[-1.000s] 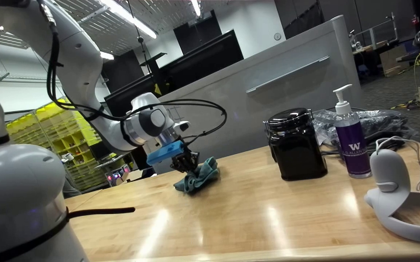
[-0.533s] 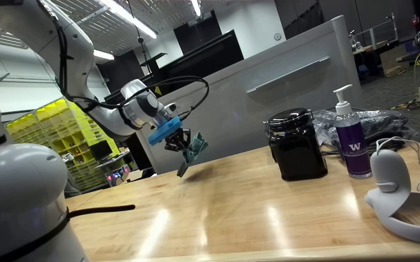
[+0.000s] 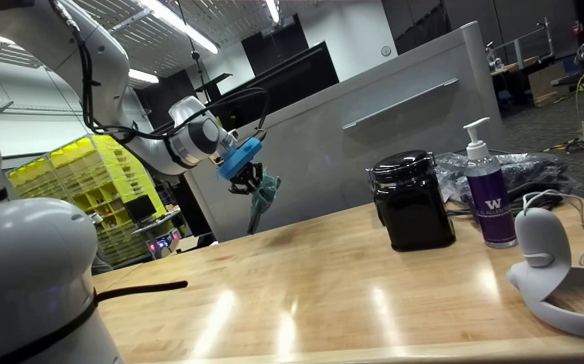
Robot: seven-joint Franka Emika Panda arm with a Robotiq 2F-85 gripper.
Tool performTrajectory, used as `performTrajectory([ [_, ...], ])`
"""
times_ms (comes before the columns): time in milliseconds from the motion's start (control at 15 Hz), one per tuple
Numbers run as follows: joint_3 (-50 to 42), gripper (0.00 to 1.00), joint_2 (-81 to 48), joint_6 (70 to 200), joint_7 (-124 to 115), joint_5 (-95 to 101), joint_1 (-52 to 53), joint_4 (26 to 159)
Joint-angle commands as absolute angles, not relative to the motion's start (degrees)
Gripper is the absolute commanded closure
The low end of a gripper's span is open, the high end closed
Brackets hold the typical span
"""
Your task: Use the green towel to erase the writings on the white board
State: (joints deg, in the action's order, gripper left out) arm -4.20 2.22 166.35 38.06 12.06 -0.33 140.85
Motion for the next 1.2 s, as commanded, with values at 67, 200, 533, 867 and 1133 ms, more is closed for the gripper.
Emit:
performTrajectory([
  [67,-5.4,0.98,2.2,167.3,57.9,2.7,3.3,139.8],
  [200,-5.4,0.98,2.4,166.7,66.7,-2.1,4.9,139.8],
  [533,-7.8,0.98,0.0,160.3,88.4,-11.4,8.1,134.2],
  [867,-6.6,0.98,-8.5,152.4,110.0,-15.8,3.0,121.8],
  [1133,-2.5,0.98,-14.2,142.3,119.1,-15.1,-5.2,111.6],
])
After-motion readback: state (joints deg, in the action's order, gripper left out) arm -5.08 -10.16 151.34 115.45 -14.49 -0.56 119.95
